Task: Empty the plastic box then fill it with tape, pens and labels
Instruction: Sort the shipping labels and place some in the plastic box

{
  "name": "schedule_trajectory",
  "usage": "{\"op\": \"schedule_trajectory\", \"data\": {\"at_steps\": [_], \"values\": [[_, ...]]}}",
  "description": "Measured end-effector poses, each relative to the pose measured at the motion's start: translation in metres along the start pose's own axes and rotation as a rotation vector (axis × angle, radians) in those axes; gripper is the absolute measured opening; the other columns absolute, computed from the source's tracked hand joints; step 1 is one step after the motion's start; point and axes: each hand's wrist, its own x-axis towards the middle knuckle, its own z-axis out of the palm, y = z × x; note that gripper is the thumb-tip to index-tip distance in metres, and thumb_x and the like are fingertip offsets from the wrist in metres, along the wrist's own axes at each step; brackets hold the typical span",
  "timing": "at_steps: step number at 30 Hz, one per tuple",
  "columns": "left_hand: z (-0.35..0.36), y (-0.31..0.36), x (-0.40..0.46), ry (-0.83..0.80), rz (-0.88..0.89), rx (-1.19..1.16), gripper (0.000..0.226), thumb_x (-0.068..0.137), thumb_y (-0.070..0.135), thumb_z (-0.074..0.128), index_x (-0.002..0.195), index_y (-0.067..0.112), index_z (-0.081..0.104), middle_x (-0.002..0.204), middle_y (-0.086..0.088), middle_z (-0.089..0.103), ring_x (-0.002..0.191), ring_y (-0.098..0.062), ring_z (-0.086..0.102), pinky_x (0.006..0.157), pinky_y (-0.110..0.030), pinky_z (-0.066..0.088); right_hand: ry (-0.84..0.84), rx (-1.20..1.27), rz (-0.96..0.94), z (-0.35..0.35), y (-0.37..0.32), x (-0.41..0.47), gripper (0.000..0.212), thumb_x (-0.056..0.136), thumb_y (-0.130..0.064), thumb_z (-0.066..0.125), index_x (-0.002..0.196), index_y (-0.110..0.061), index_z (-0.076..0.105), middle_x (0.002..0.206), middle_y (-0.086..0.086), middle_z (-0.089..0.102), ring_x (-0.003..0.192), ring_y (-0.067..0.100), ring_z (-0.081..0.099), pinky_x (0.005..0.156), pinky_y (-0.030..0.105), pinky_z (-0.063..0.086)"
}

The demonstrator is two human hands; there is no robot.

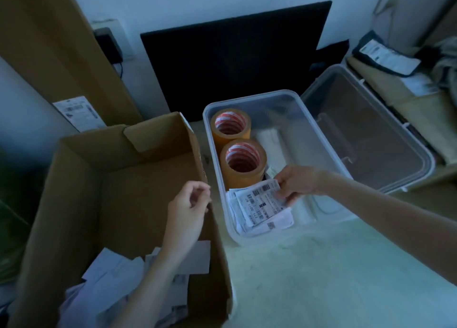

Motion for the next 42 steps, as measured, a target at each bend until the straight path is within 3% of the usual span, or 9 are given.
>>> {"op": "schedule_trajectory", "data": {"at_steps": [5, 10, 16, 20, 24, 28, 34, 37, 42], "values": [[0.004, -0.01, 0.007, 0.066, -0.033, -0.048, 0.01, 0.096, 0.02, 0.05, 0.097, 0.021, 0.06, 0.083, 0.004, 0.061, 0.074, -0.002, 0.059, 0.07, -0.019, 0.049, 0.046, -0.187, 0.142, 0.008, 0.009, 0.033, 0.022, 0.086, 0.006, 0.06, 0.108, 0.007, 0.058, 0.088, 0.017, 0.065, 0.064, 0.022, 0.069, 0.063, 0.031, 0.061], [0.005, -0.021, 0.009, 0.087, -0.101, -0.078, 0.012, 0.097, 0.02, 0.049, 0.098, 0.019, 0.06, 0.087, 0.001, 0.062, 0.077, -0.001, 0.059, 0.073, -0.021, 0.049, -0.041, -0.242, 0.249, 0.025, 0.025, 0.054, 0.034, 0.089, 0.01, 0.054, 0.123, 0.01, 0.05, 0.114, 0.026, 0.062, 0.089, 0.036, 0.07, 0.059, 0.035, 0.061], [0.002, -0.032, 0.007, 0.042, -0.164, -0.057, 0.014, 0.097, 0.018, 0.048, 0.101, 0.02, 0.061, 0.091, 0.002, 0.065, 0.083, -0.004, 0.061, 0.075, -0.023, 0.049, -0.069, -0.255, 0.232, 0.022, 0.02, 0.05, 0.044, 0.09, 0.002, 0.058, 0.132, 0.001, 0.047, 0.109, 0.023, 0.067, 0.084, 0.032, 0.07, 0.07, 0.041, 0.061], [-0.004, -0.034, 0.003, -0.005, -0.164, -0.007, 0.015, 0.098, 0.02, 0.047, 0.101, 0.022, 0.062, 0.091, 0.002, 0.065, 0.084, -0.013, 0.062, 0.077, -0.032, 0.052, 0.071, -0.318, 0.142, 0.018, 0.011, 0.039, 0.04, 0.088, 0.001, 0.059, 0.127, -0.003, 0.055, 0.106, 0.02, 0.069, 0.085, 0.026, 0.071, 0.064, 0.031, 0.06], [-0.014, -0.035, -0.007, -0.025, -0.137, 0.062, 0.015, 0.098, 0.02, 0.047, 0.103, 0.023, 0.06, 0.093, 0.005, 0.063, 0.082, -0.011, 0.06, 0.068, -0.02, 0.047, 0.191, -0.231, 0.001, 0.016, 0.001, 0.017, 0.027, 0.084, 0.003, 0.059, 0.108, -0.006, 0.07, 0.083, 0.009, 0.07, 0.085, 0.022, 0.072, 0.071, 0.027, 0.059], [-0.028, -0.039, -0.021, -0.034, -0.106, 0.108, 0.014, 0.098, 0.018, 0.047, 0.098, 0.026, 0.059, 0.094, 0.01, 0.063, 0.085, -0.002, 0.06, 0.067, -0.012, 0.043, 0.228, -0.079, -0.197, 0.039, -0.017, -0.017, 0.016, 0.082, 0.002, 0.062, 0.083, -0.011, 0.071, 0.078, 0.01, 0.072, 0.076, 0.019, 0.071, 0.078, 0.031, 0.058], [-0.057, -0.055, -0.043, 0.02, -0.096, 0.19, 0.011, 0.098, 0.022, 0.048, 0.1, 0.028, 0.057, 0.097, 0.011, 0.061, 0.091, 0.0, 0.056, 0.069, -0.012, 0.042, 0.215, 0.131, -0.455, 0.092, -0.054, -0.063, 0.013, 0.085, 0.003, 0.064, 0.083, -0.009, 0.068, 0.074, 0.007, 0.073, 0.073, 0.02, 0.071, 0.077, 0.032, 0.059], [-0.075, -0.068, -0.054, 0.026, -0.123, 0.256, 0.013, 0.098, 0.022, 0.048, 0.108, 0.025, 0.057, 0.101, 0.01, 0.058, 0.092, -0.004, 0.055, 0.07, -0.015, 0.041, 0.168, 0.088, -0.522, 0.126, -0.07, -0.071, 0.009, 0.086, 0.002, 0.064, 0.087, -0.007, 0.067, 0.079, 0.01, 0.072, 0.074, 0.02, 0.071, 0.074, 0.027, 0.059], [-0.099, -0.108, -0.066, -0.058, -0.222, 0.528, 0.025, 0.097, 0.028, 0.049, 0.12, 0.019, 0.052, 0.114, 0.001, 0.056, 0.104, -0.017, 0.054, 0.086, -0.033, 0.047, 0.052, -0.055, -0.492, 0.177, -0.082, -0.058, 0.009, 0.087, -0.008, 0.065, 0.092, -0.015, 0.065, 0.086, 0.006, 0.072, 0.08, 0.013, 0.071, 0.077, 0.027, 0.059]]}}
